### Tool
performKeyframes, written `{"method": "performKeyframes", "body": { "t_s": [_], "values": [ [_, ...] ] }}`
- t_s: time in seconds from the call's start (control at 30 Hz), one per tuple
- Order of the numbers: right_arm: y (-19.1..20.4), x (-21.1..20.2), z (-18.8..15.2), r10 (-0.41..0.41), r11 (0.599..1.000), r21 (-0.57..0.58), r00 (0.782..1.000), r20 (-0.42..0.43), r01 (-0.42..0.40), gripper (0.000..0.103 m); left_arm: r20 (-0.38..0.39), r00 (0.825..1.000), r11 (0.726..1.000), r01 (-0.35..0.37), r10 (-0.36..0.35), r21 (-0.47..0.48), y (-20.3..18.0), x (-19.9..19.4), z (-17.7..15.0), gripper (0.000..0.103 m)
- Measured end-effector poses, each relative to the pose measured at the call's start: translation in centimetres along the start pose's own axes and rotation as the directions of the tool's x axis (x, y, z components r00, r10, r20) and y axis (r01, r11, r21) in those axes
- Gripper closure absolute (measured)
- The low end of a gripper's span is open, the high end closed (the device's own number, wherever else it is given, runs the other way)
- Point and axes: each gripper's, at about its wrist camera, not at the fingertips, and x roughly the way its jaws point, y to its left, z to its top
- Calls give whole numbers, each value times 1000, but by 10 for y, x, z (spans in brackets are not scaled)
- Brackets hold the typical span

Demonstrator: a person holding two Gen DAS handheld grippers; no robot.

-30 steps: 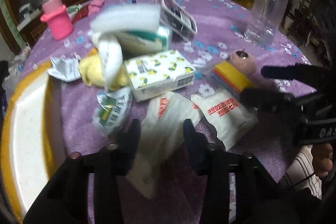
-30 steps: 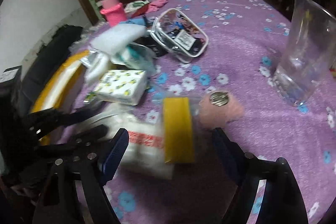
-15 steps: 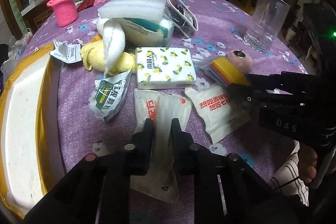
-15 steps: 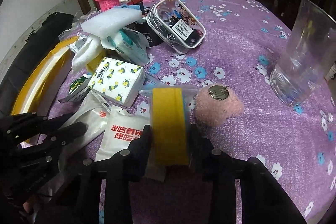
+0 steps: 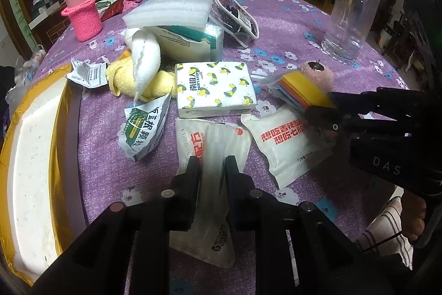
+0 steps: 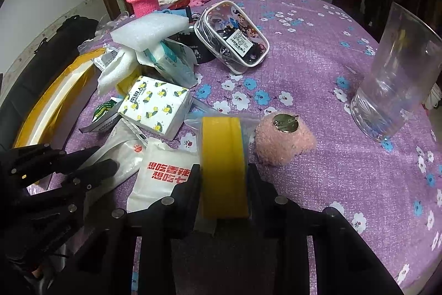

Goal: Organize soft objects
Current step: 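Carry both held items into the yellow-bordered foam tray and open both tools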

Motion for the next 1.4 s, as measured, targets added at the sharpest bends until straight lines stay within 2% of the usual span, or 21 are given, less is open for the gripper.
{"method": "performKeyframes", "body": {
  "t_s": [0.5,0.67,0.73,0.83,0.9,1.0,1.1,1.2,1.23,1.3,1.37,1.4],
  "values": [
    [3,-9,-1,-23,1000,-16,999,24,23,72,12,1000,1000,-15,15,18,-4,-1,0,88],
    [3,-11,0,-18,1000,-10,999,29,18,72,25,999,999,-31,30,41,-9,-5,-1,90],
    [1,-12,1,-10,1000,1,999,32,10,72,6,1000,999,29,-29,13,-5,-9,1,90],
    [-3,-15,2,10,1000,17,999,43,-10,72,-9,988,985,154,-155,-82,10,-23,6,90],
    [-6,-15,2,20,999,32,999,42,-21,72,-21,978,970,201,-206,-133,18,-32,4,90],
    [-6,-17,2,50,997,50,998,46,-52,72,-8,971,955,235,-240,-180,26,-47,-3,90],
    [-2,-24,3,47,998,41,996,78,-50,72,45,973,951,229,-225,-206,33,-67,-10,90],
    [5,-29,4,52,998,36,994,97,-56,72,106,979,941,195,-172,-275,51,-86,-13,90],
    [9,-31,6,79,996,30,992,98,-83,72,123,980,936,185,-154,-299,59,-91,-14,90],
    [18,-36,9,130,991,17,986,106,-133,72,163,984,927,122,-68,-353,80,-105,-19,90],
    [40,-43,13,196,981,-35,974,113,-193,72,196,980,903,103,-22,-417,103,-118,-25,90],
    [48,-44,15,217,976,-52,970,110,-212,72,206,978,887,70,29,-456,118,-124,-29,90]
  ]
}}
